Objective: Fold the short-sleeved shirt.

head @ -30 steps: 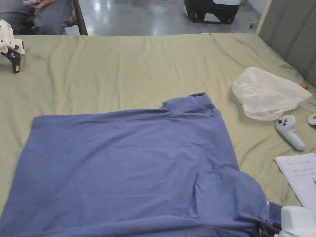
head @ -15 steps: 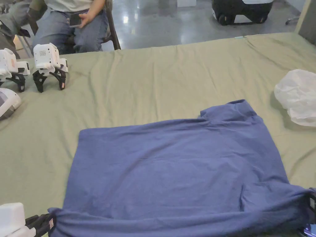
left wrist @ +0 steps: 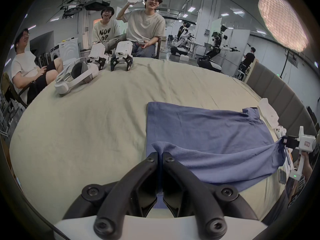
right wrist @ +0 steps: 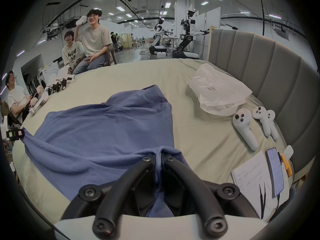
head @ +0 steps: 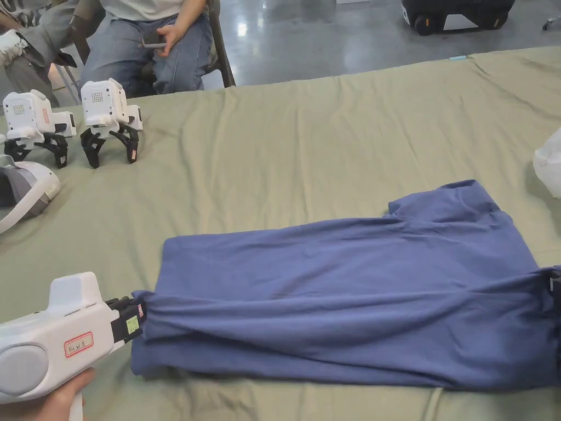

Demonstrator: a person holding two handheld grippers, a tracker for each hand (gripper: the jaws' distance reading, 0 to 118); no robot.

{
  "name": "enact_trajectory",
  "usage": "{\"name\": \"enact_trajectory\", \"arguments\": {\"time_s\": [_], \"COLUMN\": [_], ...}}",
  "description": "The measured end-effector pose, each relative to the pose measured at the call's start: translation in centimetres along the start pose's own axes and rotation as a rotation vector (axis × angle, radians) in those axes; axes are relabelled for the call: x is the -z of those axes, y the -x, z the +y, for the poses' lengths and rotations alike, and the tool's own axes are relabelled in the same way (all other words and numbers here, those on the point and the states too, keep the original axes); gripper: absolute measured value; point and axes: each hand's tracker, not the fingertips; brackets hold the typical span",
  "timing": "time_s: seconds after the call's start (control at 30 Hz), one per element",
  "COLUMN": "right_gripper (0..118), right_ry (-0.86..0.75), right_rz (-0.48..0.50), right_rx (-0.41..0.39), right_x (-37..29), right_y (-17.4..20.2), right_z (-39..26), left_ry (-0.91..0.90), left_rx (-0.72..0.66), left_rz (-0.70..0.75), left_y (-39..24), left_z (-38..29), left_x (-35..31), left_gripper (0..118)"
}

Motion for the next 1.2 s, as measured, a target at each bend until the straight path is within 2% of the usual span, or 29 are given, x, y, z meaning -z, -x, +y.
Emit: {"name": "enact_trajectory", "arguments": {"time_s": [0.33,0.37,0.4,0.47,0.5,0.53,0.57,0.7,0.83,1.07,1.2], "right_gripper": [3,3,4,11,24,36,42,44,60,62,61], "right_ry": [0.060,0.061,0.056,0.044,0.039,0.033,0.028,-0.011,-0.029,-0.095,-0.135], "right_rz": [-0.006,-0.007,-0.009,-0.015,-0.013,-0.011,-0.010,-0.007,0.007,0.048,0.076], "right_rx": [-0.030,-0.033,-0.037,-0.040,-0.039,-0.036,-0.034,-0.046,-0.035,-0.019,-0.011], "right_x": [4.5,4.7,4.7,4.7,4.7,4.6,4.4,3.5,1.7,-2.9,-6.0], "right_y": [0.6,0.7,0.6,0.7,0.7,0.7,0.7,1.1,1.5,2.1,2.4], "right_z": [0.5,0.5,0.3,0.3,0.3,0.3,0.2,-0.3,-0.7,-2.1,-2.8], "left_ry": [0.055,0.060,0.065,0.058,0.053,0.053,0.046,-0.013,-0.062,-0.124,-0.182], "left_rx": [-0.043,-0.048,-0.045,-0.020,-0.010,-0.013,-0.018,-0.019,-0.023,-0.001,0.011], "left_rz": [0.020,0.021,0.028,0.061,0.075,0.070,0.067,0.105,0.094,0.055,0.040], "left_y": [0.1,0.1,0.1,0.0,0.0,0.1,0.2,0.1,-0.2,-1.6,-2.7], "left_z": [-0.3,-0.4,-0.7,-0.9,-1.0,-1.0,-1.1,-1.2,-1.3,-2.0,-2.9], "left_x": [4.4,4.5,4.6,4.5,4.3,4.1,3.8,2.1,-0.3,-5.0,-8.1], "left_gripper": [0,2,9,25,37,42,45,47,57,65,65]}}
